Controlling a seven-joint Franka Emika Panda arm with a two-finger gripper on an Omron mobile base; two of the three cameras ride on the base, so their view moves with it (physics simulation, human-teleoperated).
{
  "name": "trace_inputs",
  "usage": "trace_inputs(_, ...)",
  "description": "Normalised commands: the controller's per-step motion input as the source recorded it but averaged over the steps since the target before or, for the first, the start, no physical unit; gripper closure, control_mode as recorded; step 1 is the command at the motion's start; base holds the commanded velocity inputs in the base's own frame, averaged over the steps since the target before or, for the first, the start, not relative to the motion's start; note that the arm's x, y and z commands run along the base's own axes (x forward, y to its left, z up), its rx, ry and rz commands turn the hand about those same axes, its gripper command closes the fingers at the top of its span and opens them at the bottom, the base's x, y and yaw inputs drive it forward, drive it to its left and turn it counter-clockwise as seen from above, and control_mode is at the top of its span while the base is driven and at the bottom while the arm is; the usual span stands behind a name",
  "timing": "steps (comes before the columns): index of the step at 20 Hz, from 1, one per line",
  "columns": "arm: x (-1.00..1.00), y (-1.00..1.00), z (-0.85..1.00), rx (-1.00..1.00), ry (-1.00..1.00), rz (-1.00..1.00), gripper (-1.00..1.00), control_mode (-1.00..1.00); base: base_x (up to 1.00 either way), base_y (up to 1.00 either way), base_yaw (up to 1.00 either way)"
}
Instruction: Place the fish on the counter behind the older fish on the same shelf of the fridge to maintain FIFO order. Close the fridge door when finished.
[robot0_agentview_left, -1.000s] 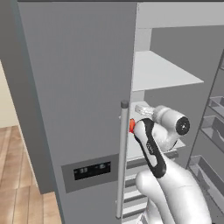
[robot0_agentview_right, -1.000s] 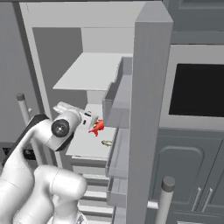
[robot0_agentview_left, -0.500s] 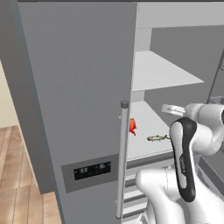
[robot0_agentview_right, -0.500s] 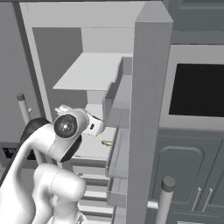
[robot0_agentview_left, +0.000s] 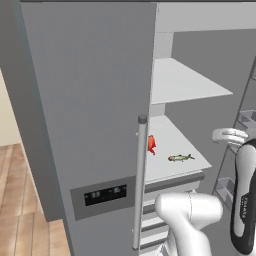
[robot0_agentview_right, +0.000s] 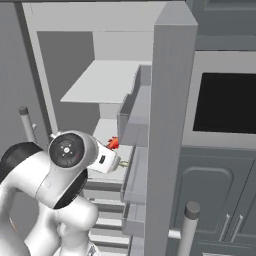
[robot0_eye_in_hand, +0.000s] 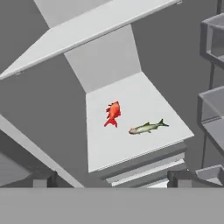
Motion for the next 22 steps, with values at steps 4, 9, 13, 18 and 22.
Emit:
trace_inputs(4,-0.76,0.54,-0.47,-0.11,0.04,-0.05,-1.0,-1.0,0.0,0.0,0.0)
trace_inputs(9,-0.39,0.91,-0.38,-0.16,0.07,-0.06,-1.0,-1.0,0.0,0.0,0.0)
trace_inputs(13,-0.1,0.55,-0.07,-0.1,0.02,-0.01,-1.0,-1.0,0.0,0.0,0.0)
trace_inputs(18,0.0,0.39,-0.08,-0.11,0.01,0.0,-1.0,-1.0,0.0,0.0,0.0)
trace_inputs(22,0.0,0.47,-0.41,-0.08,0.0,-0.09,-1.0,-1.0,0.0,0.0,0.0)
